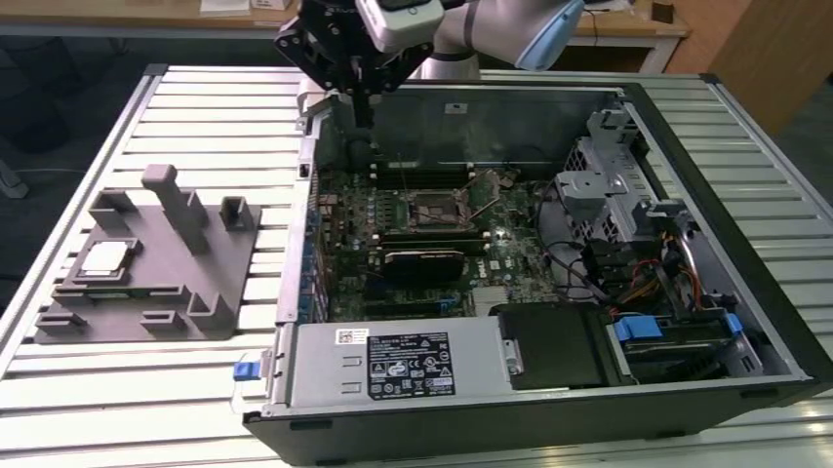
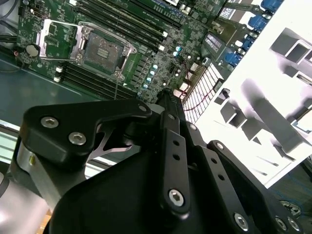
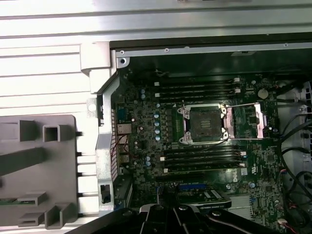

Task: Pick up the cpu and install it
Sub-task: 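Reach for the cpu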

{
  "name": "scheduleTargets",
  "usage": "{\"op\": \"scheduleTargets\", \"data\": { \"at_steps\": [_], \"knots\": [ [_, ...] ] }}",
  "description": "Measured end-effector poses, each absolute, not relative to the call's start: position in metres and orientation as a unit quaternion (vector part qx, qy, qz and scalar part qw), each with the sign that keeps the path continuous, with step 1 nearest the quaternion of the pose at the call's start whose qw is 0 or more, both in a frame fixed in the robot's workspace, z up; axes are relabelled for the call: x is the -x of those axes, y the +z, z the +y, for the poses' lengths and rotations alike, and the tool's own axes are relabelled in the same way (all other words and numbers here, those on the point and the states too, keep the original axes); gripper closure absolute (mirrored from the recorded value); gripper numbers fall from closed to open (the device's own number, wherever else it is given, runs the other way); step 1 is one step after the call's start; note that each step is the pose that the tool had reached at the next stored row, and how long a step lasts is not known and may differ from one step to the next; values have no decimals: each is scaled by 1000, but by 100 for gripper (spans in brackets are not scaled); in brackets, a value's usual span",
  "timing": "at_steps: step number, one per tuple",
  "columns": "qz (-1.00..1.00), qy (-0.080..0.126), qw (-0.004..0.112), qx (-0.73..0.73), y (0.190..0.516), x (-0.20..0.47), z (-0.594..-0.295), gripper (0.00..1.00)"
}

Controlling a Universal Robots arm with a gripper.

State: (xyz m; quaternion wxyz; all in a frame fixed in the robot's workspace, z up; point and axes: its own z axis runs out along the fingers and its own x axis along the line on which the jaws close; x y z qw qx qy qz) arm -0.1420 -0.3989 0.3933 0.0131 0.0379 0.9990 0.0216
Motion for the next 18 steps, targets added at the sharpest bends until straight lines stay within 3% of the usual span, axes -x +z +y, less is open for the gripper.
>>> {"op": "scheduleTargets", "data": {
  "at_steps": [18],
  "knots": [
    [999, 22, 13, -38, 393, 147, -399, 89]
  ]
}}
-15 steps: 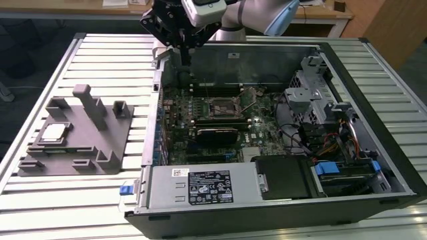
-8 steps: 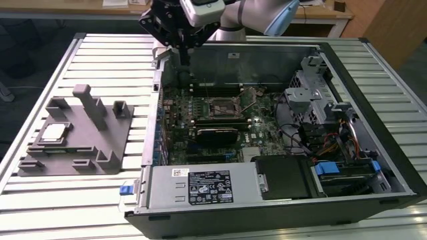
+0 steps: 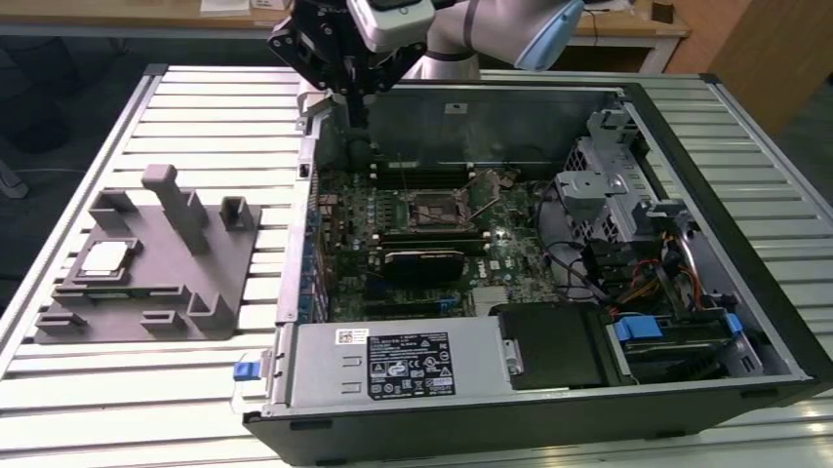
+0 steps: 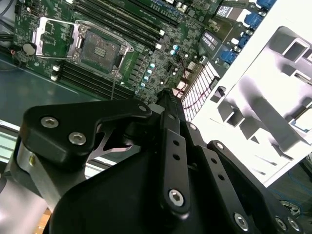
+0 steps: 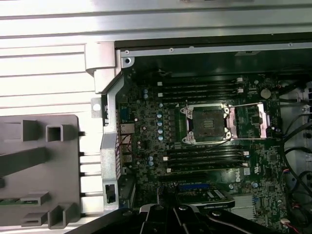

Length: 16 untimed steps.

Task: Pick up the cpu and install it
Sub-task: 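Reach for the cpu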

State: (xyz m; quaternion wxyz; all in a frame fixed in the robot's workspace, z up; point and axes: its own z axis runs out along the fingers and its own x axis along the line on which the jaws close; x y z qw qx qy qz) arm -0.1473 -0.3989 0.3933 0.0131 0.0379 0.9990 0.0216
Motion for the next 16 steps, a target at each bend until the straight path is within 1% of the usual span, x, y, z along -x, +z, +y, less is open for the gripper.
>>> {"op": "scheduleTargets", "data": {
  "at_steps": [16],
  "knots": [
    [999, 22, 13, -38, 393, 151, -399, 89]
  ]
}}
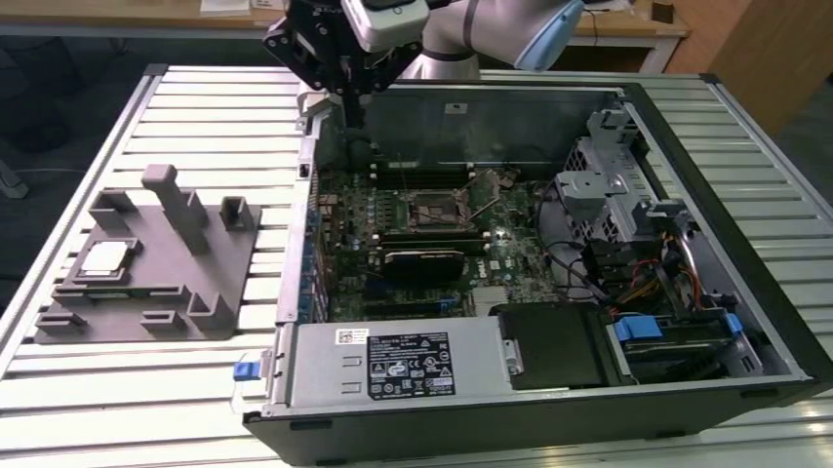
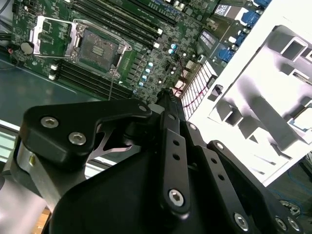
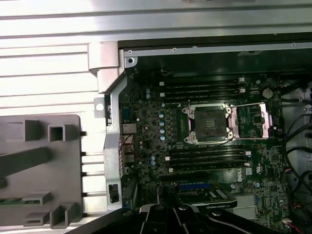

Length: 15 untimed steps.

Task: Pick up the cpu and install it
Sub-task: 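Reach for the cpu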

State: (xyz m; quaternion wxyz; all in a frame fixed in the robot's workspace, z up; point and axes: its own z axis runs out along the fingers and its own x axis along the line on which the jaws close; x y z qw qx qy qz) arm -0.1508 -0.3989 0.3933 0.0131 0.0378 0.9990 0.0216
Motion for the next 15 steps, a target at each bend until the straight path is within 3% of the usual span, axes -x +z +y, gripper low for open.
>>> {"op": "scheduleTargets", "data": {
  "at_steps": [15],
  "knots": [
    [999, 22, 13, -38, 393, 154, -399, 89]
  ]
}}
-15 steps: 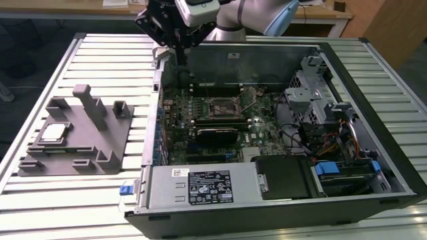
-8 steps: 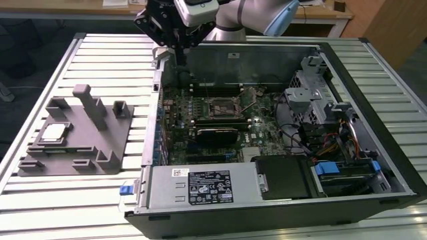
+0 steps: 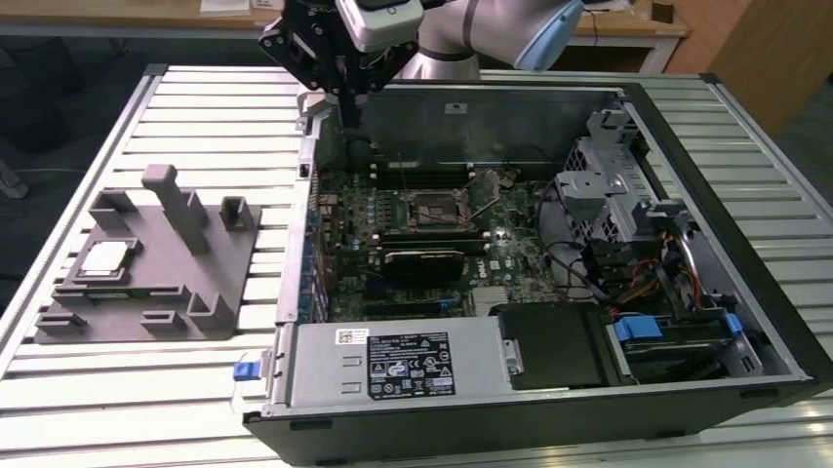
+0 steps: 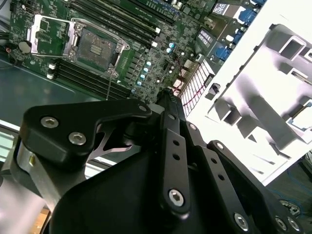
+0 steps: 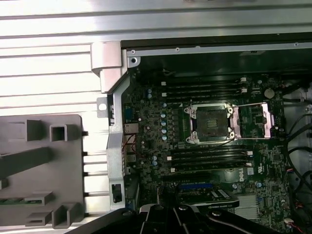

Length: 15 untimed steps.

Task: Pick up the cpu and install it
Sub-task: 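Reach for the cpu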

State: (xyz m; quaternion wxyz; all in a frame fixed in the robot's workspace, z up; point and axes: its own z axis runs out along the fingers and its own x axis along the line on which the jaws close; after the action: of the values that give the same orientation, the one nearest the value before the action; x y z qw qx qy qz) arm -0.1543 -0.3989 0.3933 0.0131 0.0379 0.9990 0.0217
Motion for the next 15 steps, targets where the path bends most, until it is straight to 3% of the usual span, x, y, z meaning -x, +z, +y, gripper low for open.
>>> {"op": "scheduleTargets", "data": {
  "at_steps": [15],
  "knots": [
    [999, 22, 13, -38, 393, 160, -399, 89]
  ]
}}
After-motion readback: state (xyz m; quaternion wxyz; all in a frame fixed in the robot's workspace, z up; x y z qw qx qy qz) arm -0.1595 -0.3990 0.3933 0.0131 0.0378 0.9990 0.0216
